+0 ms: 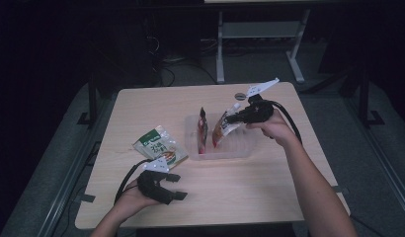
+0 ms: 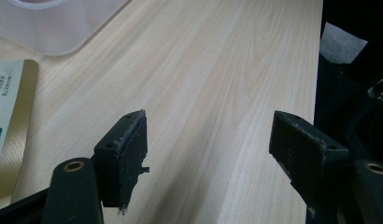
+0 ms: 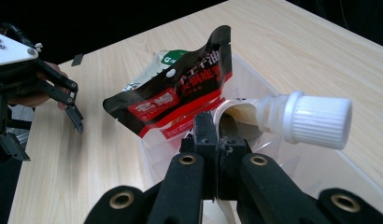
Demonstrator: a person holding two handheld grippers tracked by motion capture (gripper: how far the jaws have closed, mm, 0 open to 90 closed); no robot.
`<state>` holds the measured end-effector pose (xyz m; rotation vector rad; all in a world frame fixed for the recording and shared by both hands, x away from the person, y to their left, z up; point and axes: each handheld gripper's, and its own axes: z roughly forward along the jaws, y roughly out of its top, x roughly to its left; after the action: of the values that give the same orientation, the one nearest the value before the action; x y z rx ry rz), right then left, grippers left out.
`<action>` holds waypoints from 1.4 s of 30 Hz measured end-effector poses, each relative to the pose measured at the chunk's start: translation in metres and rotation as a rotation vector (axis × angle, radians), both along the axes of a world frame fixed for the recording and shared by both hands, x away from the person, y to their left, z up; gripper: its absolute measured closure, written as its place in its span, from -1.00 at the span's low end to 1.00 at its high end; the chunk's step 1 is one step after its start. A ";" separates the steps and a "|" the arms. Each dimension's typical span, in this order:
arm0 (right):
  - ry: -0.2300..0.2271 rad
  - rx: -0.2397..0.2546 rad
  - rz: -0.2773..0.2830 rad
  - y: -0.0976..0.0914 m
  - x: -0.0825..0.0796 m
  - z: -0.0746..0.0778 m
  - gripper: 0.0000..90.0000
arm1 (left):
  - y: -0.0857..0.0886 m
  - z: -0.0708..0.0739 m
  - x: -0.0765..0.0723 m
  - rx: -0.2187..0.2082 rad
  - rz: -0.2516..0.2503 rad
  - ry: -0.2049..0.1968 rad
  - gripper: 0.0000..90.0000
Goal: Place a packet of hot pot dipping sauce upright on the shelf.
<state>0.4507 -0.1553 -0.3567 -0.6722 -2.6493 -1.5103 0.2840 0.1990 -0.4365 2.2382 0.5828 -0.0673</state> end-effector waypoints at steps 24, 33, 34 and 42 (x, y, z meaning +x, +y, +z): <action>0.020 -0.044 0.011 0.023 0.006 -0.018 0.97 | 0.001 -0.001 0.000 0.005 -0.006 -0.003 -0.39; 0.025 -0.052 0.007 0.027 0.005 -0.019 0.94 | 0.001 -0.001 0.000 0.005 -0.006 -0.006 -0.39; 0.024 -0.049 0.004 0.027 0.005 -0.019 0.90 | 0.001 -0.001 0.000 0.005 -0.005 -0.004 -0.39; 0.034 -0.067 -0.019 0.031 0.001 -0.018 0.34 | 0.000 -0.002 -0.001 0.006 -0.006 0.011 -0.39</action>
<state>0.4522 -0.1245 -0.3744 -0.7227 -2.6867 -1.4073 0.2832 0.1989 -0.4383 2.2465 0.5829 -0.0806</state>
